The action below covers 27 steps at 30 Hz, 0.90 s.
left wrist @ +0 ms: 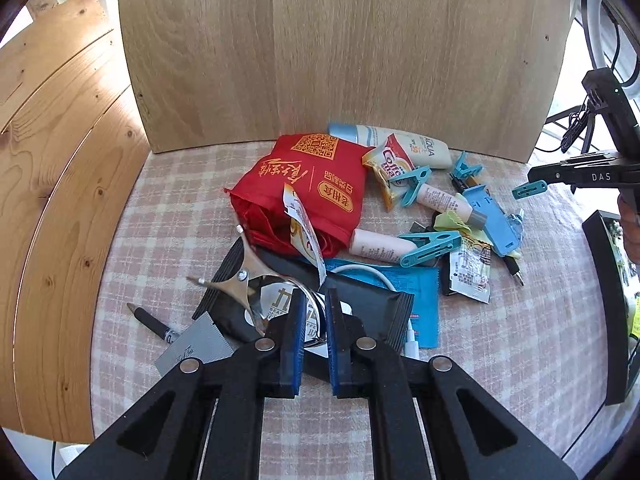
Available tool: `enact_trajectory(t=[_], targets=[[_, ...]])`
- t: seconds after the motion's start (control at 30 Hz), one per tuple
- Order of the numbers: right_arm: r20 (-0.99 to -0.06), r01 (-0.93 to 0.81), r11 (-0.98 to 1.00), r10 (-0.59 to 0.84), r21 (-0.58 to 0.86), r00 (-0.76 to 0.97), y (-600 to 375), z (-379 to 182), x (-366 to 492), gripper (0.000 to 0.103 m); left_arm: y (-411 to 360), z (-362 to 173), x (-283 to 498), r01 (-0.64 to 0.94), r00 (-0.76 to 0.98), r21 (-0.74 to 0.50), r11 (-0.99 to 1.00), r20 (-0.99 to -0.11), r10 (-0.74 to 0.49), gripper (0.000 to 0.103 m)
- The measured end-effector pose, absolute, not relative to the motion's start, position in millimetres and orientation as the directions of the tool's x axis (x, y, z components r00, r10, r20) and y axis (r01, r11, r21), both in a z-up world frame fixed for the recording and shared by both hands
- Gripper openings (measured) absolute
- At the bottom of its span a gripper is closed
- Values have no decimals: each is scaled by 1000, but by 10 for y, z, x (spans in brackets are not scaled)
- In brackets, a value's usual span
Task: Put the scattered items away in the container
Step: 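Carry the metal clip to the box with the left gripper while the right carries a blue clothespin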
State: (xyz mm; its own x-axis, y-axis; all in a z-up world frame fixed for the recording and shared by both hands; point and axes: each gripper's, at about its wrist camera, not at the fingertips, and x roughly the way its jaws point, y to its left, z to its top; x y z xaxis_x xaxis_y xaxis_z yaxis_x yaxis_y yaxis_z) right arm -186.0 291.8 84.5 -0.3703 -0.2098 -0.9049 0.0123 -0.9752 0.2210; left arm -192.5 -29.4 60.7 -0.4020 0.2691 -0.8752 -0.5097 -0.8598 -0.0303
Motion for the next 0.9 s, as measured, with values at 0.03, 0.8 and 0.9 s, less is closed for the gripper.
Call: enact_trajectory(t=[0.03,0.8,0.9], targets=[[-903,12,-975,-208,220,-375,2925,881,-1842,5,-294,637,-1890,-512,-404,-30,-859,-873,271,7],[-861,-139,-972,-97,190,-499,3837,1750,-213,5,492,1583,-587,-631,-421,-115,-767,-780,463,6],[-861,-205,-965,-37,162,-507,4142,1833,177,5,868,1658,-345,-687,-392,-128,-715,-763,513,6]])
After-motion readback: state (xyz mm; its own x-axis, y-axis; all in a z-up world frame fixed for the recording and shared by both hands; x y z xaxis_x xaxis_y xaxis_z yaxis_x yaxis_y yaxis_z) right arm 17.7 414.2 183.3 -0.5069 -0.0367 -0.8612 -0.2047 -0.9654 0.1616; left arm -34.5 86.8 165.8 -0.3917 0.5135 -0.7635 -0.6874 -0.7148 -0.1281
